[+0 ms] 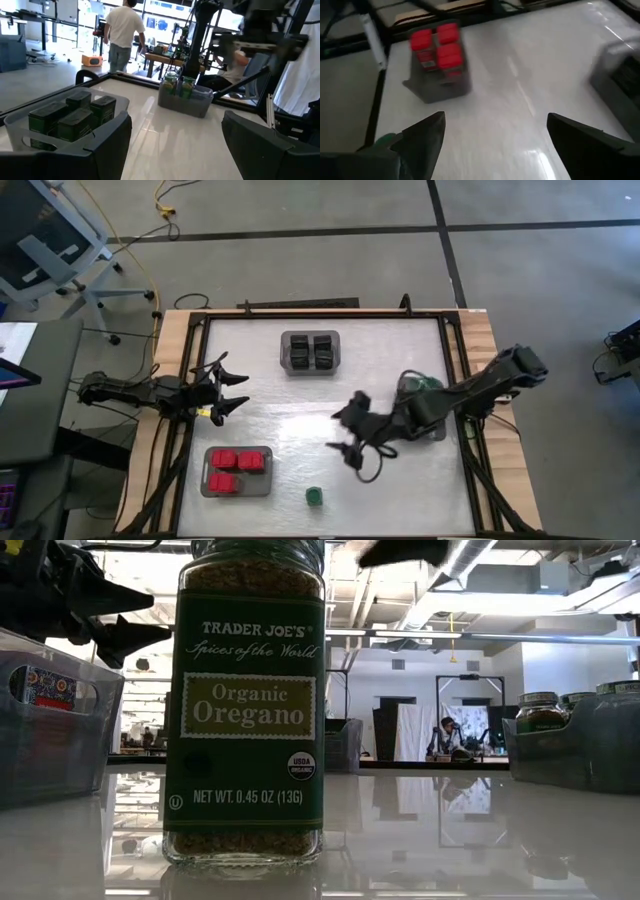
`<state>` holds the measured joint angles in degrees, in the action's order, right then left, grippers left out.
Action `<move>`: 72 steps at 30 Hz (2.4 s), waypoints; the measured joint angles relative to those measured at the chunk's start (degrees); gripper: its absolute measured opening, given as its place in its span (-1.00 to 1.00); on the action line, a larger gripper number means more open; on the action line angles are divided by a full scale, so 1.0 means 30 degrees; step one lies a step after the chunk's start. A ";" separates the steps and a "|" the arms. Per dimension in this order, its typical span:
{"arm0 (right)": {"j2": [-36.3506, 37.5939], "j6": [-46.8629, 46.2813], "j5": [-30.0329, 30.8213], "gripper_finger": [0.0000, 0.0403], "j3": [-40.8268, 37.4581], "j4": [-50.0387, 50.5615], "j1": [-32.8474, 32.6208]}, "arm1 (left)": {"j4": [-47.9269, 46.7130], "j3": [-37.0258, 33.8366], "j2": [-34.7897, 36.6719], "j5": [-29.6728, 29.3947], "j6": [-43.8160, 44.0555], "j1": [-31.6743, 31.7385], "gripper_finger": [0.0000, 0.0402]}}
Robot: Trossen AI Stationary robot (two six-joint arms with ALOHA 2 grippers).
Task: Sort spices by type
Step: Put the green seasoning bottle into the middle right black transparent bin
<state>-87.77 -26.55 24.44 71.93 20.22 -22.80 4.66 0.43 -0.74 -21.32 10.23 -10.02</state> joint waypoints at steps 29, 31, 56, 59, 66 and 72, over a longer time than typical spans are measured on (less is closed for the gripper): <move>-1.4648 0.0347 -0.4907 0.86 1.9352 1.1643 -0.2458 | -0.0021 -0.0007 -0.0006 -0.0014 0.0097 0.0000 0.48; -1.4871 -0.0125 -0.5108 0.86 1.9361 1.1420 -0.2523 | -0.0026 -0.0007 -0.0004 -0.0021 0.0095 -0.0007 0.48; -1.7164 -0.0194 -0.6190 0.70 1.9117 1.2744 -0.2361 | -0.0028 -0.0007 0.0001 -0.0028 0.0092 -0.0005 0.48; -1.7129 -0.0110 -0.6191 0.48 1.9142 1.2612 -0.2314 | -0.0028 -0.0007 0.0001 -0.0028 0.0095 -0.0007 0.48; -1.6999 -0.1192 -0.6197 0.06 1.9472 1.3358 -0.2146 | -0.0028 -0.0007 -0.0006 -0.0024 0.0097 -0.0007 0.48; -1.4845 0.0434 -0.5249 0.06 2.0206 1.6361 -0.2146 | -0.0028 -0.0007 0.0001 -0.0021 0.0089 -0.0003 0.48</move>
<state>-132.30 -25.25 8.70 132.55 69.30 -29.23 4.58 0.40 -0.73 -21.39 10.50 -10.03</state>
